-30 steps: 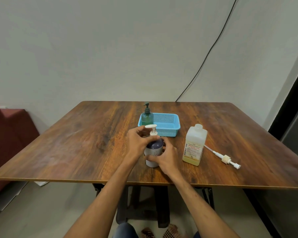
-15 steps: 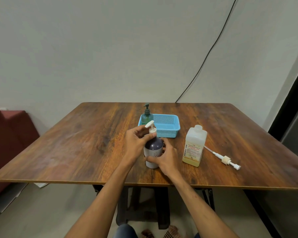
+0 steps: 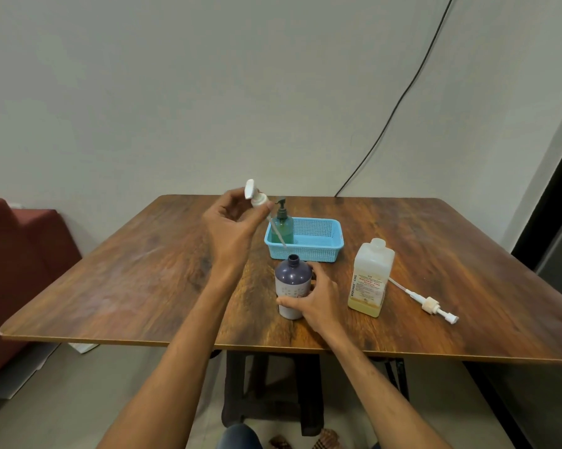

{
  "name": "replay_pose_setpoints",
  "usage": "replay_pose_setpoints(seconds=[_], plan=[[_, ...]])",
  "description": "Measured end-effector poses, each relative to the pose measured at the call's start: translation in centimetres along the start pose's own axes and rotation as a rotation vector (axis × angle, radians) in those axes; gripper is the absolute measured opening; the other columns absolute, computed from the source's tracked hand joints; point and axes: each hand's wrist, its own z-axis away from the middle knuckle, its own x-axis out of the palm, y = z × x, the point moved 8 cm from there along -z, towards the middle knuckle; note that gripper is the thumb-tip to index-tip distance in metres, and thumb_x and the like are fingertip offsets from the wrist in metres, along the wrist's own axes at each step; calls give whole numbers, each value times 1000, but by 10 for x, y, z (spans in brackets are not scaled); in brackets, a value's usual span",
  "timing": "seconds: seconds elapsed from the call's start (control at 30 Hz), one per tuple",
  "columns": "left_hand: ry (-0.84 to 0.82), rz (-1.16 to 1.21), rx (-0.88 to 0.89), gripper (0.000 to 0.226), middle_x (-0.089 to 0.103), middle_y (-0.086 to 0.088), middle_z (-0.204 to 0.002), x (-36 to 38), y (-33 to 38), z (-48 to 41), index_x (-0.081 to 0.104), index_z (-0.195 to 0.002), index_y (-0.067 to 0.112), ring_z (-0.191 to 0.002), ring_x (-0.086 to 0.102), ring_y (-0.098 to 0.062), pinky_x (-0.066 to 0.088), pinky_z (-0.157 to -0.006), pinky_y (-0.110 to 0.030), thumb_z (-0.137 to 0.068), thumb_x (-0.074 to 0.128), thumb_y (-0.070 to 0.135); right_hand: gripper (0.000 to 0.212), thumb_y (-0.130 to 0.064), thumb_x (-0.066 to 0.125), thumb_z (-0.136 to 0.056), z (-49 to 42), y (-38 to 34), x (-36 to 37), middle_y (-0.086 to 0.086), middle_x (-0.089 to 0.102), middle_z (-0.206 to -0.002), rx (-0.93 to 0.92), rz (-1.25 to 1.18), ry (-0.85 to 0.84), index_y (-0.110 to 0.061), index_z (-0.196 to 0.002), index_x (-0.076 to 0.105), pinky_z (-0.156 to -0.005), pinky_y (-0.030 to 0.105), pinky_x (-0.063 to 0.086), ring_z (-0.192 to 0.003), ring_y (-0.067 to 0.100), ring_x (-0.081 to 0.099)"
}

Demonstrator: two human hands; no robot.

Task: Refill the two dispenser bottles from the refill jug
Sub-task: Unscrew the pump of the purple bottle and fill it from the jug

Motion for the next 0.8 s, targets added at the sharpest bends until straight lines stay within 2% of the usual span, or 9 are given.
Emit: replay_pose_setpoints(seconds=[0.07, 0.13, 0.2, 0.3, 0.4, 0.57, 0.63, 0.8], plan=[[58, -50, 58, 31, 73, -11, -101, -13, 5, 2, 69, -107, 2, -97, 71, -25, 58, -88, -42, -80, 81, 11, 83, -36, 95, -56, 0, 1, 0, -23, 57, -118, -1, -9, -3, -38, -125, 49, -78, 6, 42, -103, -6, 54], [94, -92, 74, 28, 72, -9, -99, -23, 3, 7, 69, -105, 3, -94, 70, -23, 59, -87, -41, -81, 80, 11, 85, -35, 95, -57, 0, 2, 1, -19, 60, -123, 3, -15, -6, -32, -129, 51, -81, 8, 42, -108, -2, 55], [89, -157, 63, 25, 73, -6, -98, -27, -8, 15, 69, -103, 6, -91, 70, -21, 59, -85, -40, -81, 80, 10, 86, -33, 95, -56, 0, 3, 1, -17, 61, -124, 9, -25, -8, -29, -130, 52, -81, 9, 43, -109, -1, 57], [82, -259, 9, 23, 73, 2, -94, -36, -38, 32, 70, -100, 13, -87, 70, -16, 60, -81, -39, -79, 81, 11, 84, -30, 96, -56, 1, 1, 0, -21, 60, -121, 7, -38, -11, -32, -128, 52, -79, 8, 42, -103, -6, 55], [93, -386, -40, 21, 72, 5, -90, -48, -68, 53, 69, -97, 15, -82, 68, -10, 60, -77, -32, -79, 81, 13, 85, -30, 96, -57, 1, 0, 0, -20, 59, -121, -2, -35, -3, -30, -129, 52, -83, 11, 45, -100, -9, 54], [88, -559, -123, 24, 67, 10, -88, -71, -103, 77, 64, -92, 21, -81, 64, -3, 55, -70, -18, -78, 82, 16, 88, -31, 96, -58, 0, 0, 1, -17, 58, -127, -9, -21, 12, -24, -133, 52, -87, 14, 46, -111, 1, 54], [74, -610, -172, 23, 66, 10, -87, -78, -113, 83, 64, -91, 22, -79, 63, -2, 56, -69, -19, -79, 81, 13, 88, -30, 96, -58, 0, 1, 2, -12, 61, -130, -3, -24, 11, -22, -134, 52, -88, 15, 47, -113, 3, 56], [-17, -720, -226, 21, 65, 11, -87, -80, -134, 90, 62, -87, 28, -80, 62, -3, 58, -72, -29, -83, 74, 10, 89, -30, 95, -60, 0, 2, 1, -8, 60, -134, 16, -16, 8, -21, -136, 50, -83, 8, 40, -117, 4, 54]])
